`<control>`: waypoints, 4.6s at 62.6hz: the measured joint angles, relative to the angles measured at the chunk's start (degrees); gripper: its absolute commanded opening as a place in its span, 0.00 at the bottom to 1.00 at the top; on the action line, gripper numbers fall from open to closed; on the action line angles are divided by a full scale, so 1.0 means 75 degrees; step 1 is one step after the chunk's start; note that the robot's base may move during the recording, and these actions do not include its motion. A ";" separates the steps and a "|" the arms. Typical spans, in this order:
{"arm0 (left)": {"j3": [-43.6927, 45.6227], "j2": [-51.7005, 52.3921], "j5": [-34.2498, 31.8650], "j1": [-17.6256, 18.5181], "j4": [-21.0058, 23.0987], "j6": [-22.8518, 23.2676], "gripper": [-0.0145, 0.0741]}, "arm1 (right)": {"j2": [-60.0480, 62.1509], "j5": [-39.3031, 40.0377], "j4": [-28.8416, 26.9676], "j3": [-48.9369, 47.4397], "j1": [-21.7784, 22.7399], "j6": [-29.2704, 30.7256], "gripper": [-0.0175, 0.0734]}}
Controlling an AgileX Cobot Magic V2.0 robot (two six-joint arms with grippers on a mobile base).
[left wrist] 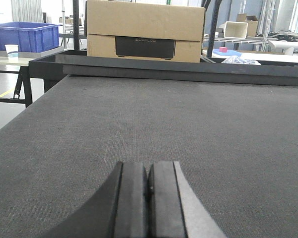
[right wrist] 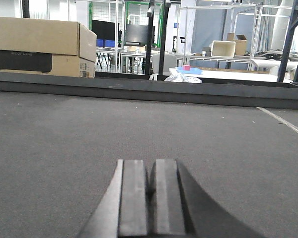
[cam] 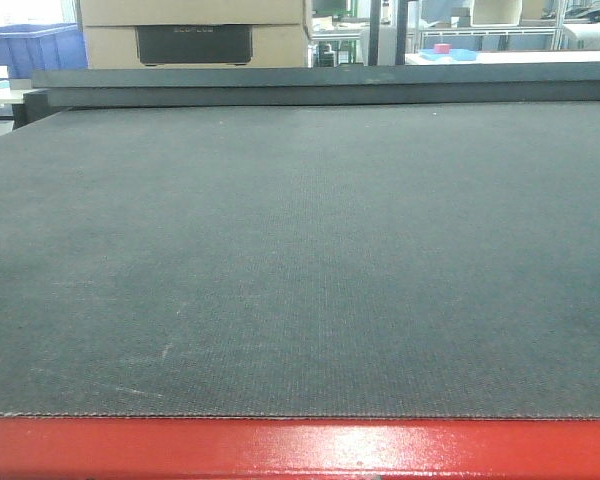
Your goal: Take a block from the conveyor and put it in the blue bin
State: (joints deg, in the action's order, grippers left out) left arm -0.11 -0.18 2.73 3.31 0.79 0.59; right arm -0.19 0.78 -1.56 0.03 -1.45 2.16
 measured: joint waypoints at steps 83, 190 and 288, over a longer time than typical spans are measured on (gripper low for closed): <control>0.0283 0.0000 -0.0985 0.0000 0.0000 0.0000 0.04 | 0.0000 0.1506 0.0000 -0.0015 0.0000 0.0000 0.02; 0.9379 -0.9726 0.7287 0.0000 0.0539 0.0000 0.04 | -0.9129 -0.8214 -0.0774 -0.7920 0.0000 -0.0030 0.03; 0.9379 -1.0396 0.7612 0.0000 0.0523 0.0138 0.04 | -1.3139 -0.8047 -0.0371 -0.8833 -0.0719 -0.1440 0.47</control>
State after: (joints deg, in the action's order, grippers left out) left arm 70.24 -78.15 59.82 3.31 4.72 1.62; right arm -98.73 -59.58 -4.34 -66.22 -6.84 -8.64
